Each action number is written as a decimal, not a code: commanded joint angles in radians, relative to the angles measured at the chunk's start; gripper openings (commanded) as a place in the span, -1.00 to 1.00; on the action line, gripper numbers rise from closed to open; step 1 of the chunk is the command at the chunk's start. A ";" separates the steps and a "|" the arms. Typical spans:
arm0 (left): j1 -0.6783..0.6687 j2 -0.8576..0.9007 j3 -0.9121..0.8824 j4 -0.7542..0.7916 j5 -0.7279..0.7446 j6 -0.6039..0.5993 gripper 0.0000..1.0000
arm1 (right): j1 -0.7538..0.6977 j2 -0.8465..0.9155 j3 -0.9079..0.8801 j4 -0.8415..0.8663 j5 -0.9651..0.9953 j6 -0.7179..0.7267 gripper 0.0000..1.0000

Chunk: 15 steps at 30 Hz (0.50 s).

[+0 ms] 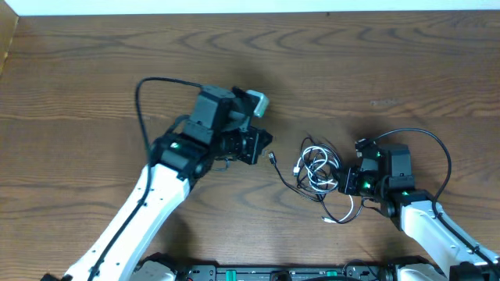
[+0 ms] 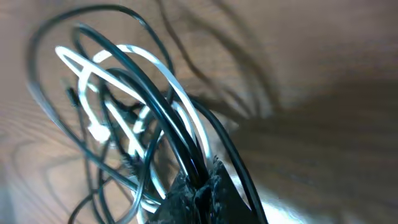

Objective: Untangle cables

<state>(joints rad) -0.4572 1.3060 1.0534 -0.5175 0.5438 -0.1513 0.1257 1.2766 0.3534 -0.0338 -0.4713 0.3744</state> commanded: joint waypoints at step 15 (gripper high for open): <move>0.000 0.042 -0.007 -0.076 0.089 -0.011 -0.22 | -0.004 0.005 -0.004 0.254 -0.705 -0.179 -0.98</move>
<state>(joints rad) -0.4435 1.3186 1.0531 -0.5919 0.5915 -0.1604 0.1257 1.2781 0.3504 0.2054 -1.0550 0.2317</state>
